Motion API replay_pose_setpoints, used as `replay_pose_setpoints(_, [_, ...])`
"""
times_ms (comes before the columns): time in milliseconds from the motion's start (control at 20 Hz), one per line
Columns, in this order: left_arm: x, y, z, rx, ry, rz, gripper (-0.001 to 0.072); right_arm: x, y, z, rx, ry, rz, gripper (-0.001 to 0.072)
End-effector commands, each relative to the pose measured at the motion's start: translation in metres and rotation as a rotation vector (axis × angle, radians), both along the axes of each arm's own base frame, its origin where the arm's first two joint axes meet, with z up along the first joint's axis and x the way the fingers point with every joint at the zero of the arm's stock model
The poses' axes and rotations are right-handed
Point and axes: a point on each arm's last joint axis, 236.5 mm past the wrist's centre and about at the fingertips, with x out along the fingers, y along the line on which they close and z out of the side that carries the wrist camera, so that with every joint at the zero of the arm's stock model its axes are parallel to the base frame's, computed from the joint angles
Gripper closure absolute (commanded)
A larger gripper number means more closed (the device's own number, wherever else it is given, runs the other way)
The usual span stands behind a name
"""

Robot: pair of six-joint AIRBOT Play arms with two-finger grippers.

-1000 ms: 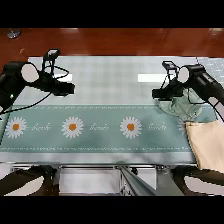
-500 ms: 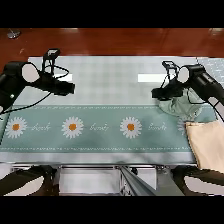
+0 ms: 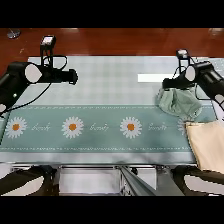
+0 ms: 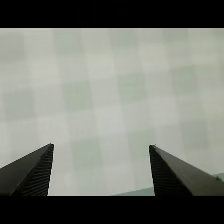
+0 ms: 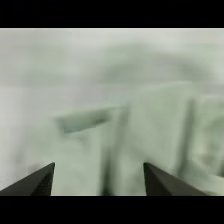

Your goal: Fold the shirts.

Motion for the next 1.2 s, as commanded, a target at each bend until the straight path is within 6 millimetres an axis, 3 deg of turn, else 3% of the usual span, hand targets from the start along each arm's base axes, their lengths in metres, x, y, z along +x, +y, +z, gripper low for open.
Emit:
replay_pose_setpoints(0, [0.006, 0.003, 0.003, 0.016, -0.029, 0.001, 0.0001, -0.023, -0.074, -0.007, -0.040, 0.073, -0.196, 0.0080])
replay_pose_setpoints(150, [-0.006, 0.004, -0.009, 0.024, 0.035, -0.004, 0.0001, -0.059, -0.109, -0.034, -0.010, 0.225, -0.322, 0.0081])
replay_pose_setpoints(250, [-0.021, 0.001, -0.024, 0.012, 0.110, -0.006, 0.0001, -0.077, -0.096, -0.059, 0.086, 0.343, -0.327, 0.0081])
replay_pose_setpoints(350, [-0.039, 0.007, -0.037, 0.044, 0.194, -0.015, 0.0001, -0.087, -0.068, -0.079, 0.176, 0.442, -0.272, 0.0117])
replay_pose_setpoints(400, [-0.048, 0.015, -0.039, 0.084, 0.228, -0.020, 0.0001, -0.090, -0.053, -0.081, 0.211, 0.469, -0.224, 0.0313])
replay_pose_setpoints(450, [-0.057, 0.025, -0.039, 0.136, 0.254, -0.027, 0.0001, -0.088, -0.043, -0.077, 0.229, 0.467, -0.178, 0.0637])
replay_pose_setpoints(500, [-0.066, 0.038, -0.035, 0.191, 0.271, -0.027, 0.0001, -0.078, -0.036, -0.064, 0.247, 0.427, -0.141, 0.0680])
replay_pose_setpoints(600, [-0.085, 0.051, -0.019, 0.233, 0.285, -0.022, 0.0001, -0.048, -0.033, -0.013, 0.253, 0.273, -0.101, 0.0680])
replay_pose_setpoints(700, [-0.106, 0.041, 0.000, 0.167, 0.260, -0.030, 0.0001, -0.012, -0.030, 0.075, 0.257, 0.019, -0.061, 0.0680])
replay_pose_setpoints(800, [-0.132, 0.017, 0.014, 0.052, 0.216, -0.062, 0.0001, 0.005, -0.018, 0.173, 0.271, -0.242, 0.008, 0.0680])
replay_pose_setpoints(900, [-0.160, -0.005, 0.021, -0.044, 0.180, -0.099, 0.0001, 0.000, -0.003, 0.261, 0.264, -0.464, 0.080, 0.0681])
replay_pose_setpoints(950, [-0.169, -0.010, 0.021, -0.074, 0.169, -0.099, 0.0001, -0.008, 0.003, 0.295, 0.242, -0.543, 0.115, 0.0680])
replay_pose_setpoints(1150, [-0.182, -0.015, 0.019, -0.124, 0.146, -0.074, 0.0001, -0.051, 0.049, 0.415, 0.179, -0.803, 0.297, 0.0680])
